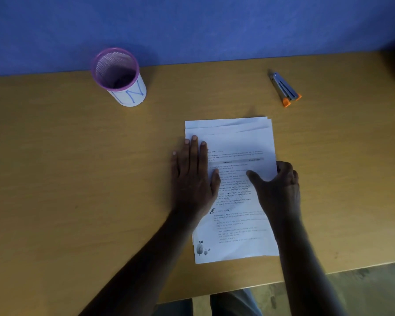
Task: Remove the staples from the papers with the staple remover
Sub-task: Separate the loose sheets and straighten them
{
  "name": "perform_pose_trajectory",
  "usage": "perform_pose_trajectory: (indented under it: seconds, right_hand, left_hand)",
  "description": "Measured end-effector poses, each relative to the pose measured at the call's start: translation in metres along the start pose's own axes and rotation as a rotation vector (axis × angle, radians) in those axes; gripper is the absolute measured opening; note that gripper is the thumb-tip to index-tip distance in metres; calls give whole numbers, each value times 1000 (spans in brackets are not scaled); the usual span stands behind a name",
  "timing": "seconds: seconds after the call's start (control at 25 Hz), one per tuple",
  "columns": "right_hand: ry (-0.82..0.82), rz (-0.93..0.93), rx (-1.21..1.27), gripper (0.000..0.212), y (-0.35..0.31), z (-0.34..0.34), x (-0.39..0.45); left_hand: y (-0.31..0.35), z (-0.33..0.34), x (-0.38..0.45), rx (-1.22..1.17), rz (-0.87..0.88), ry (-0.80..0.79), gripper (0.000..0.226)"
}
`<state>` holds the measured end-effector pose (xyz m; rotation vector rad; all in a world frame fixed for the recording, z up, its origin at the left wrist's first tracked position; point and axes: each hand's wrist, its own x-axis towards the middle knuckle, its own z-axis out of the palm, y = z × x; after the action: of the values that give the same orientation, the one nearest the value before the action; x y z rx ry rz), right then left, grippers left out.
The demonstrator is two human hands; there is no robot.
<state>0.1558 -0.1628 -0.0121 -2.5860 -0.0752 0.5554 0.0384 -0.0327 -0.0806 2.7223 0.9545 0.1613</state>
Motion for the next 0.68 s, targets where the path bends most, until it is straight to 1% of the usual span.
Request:
perform_pose_trajectory:
  seconds: [0.12, 0.24, 0.28, 0.4, 0.44, 0.48, 0.56, 0.68]
  right_hand:
    - [-81, 98, 33, 66, -2, -5, 16]
    - [-197, 154, 131, 67, -3, -9, 25]
    - [-207, 143, 171, 62, -2, -9, 26]
    - [-161, 25, 259, 28, 4, -11, 22]
    - [-150, -16, 284, 22, 6, -12, 20]
    - [-147, -52, 305, 19, 7, -14, 19]
    - [-152, -110, 362, 16, 8, -20, 15]
    - [-181, -159, 488, 20, 4, -32, 14]
  left_hand:
    - [0, 1, 0, -2, 1, -1, 70]
    - [-1, 3, 0, 2, 6, 5, 71]
    - [-1, 4, 0, 1, 9, 0, 71]
    - [-2, 1, -1, -35, 25, -18, 71]
    - [-2, -2, 0, -81, 18, -17, 72]
    - [-3, -5, 0, -164, -4, -10, 74]
    - [-4, -15, 1, -449, -105, 18, 85]
    - [-6, -37, 14, -1065, -372, 75, 105]
